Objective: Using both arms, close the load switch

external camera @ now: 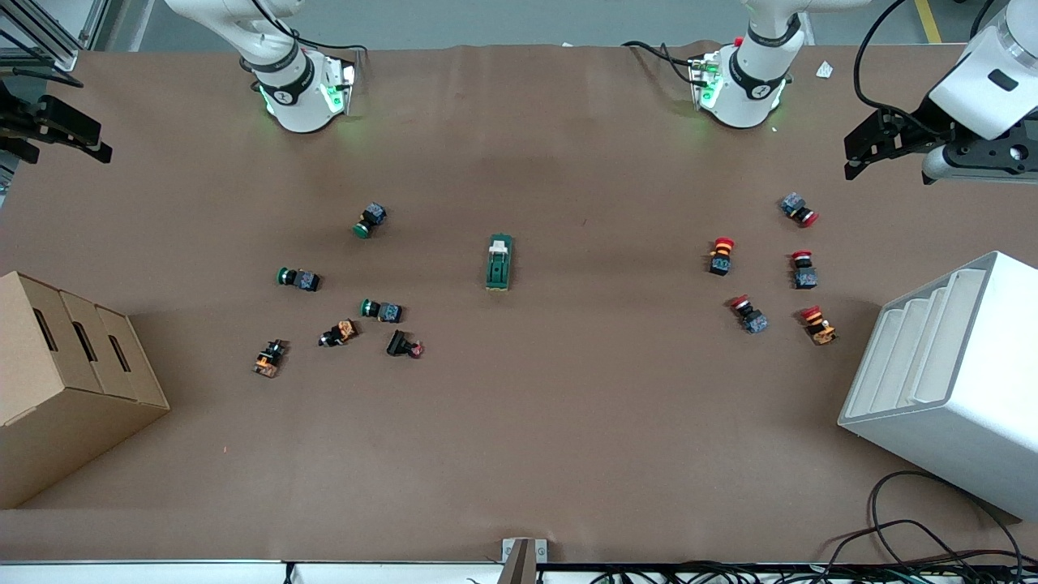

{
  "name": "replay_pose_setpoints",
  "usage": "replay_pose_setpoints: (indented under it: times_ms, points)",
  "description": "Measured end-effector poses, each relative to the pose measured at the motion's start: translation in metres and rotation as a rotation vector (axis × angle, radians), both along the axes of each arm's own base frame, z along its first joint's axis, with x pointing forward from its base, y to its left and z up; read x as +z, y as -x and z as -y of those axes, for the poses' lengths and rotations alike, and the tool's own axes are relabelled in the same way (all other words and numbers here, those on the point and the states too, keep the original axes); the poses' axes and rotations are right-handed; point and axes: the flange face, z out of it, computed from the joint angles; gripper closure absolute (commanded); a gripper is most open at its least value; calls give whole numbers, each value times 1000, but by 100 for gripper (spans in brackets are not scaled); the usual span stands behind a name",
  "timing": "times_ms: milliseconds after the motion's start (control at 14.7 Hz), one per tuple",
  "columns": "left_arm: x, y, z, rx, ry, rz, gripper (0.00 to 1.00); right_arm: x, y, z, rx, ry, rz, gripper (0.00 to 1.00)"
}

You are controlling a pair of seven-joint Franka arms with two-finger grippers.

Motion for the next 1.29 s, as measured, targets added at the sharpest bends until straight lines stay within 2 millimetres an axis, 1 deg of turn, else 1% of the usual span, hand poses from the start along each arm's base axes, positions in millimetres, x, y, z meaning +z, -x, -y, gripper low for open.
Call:
replay_pose_setpoints:
  times_ms: [339,475,543,679,814,950,1018,1154,1290]
  points:
    - [0,0,3,-5,0,-1,0,0,0,0,0,0,-2,0]
    - [-5,-2,16,-28,-2,-4,0,0,0,0,0,0,-3,0]
    - [-8,-5,28,-51,0,5,0,-1,0,0,0,0,-3,0]
    - [-20,-12,65,-89,8,27,0,-1,0,1,-1,0,-3,0]
    - [-39,-16,115,-88,24,36,0,-1,0,1,-1,0,-4,0]
    - [-63,-14,165,-71,47,33,0,-1,0,1,-1,0,-4,0]
    - [-76,-13,186,-55,60,34,0,-1,0,1,-1,0,-4,0]
    - [-99,-5,222,-30,88,42,0,-1,0,1,-1,0,-4,0]
    - [-121,11,255,-19,105,44,0,-1,0,0,-1,0,-2,0]
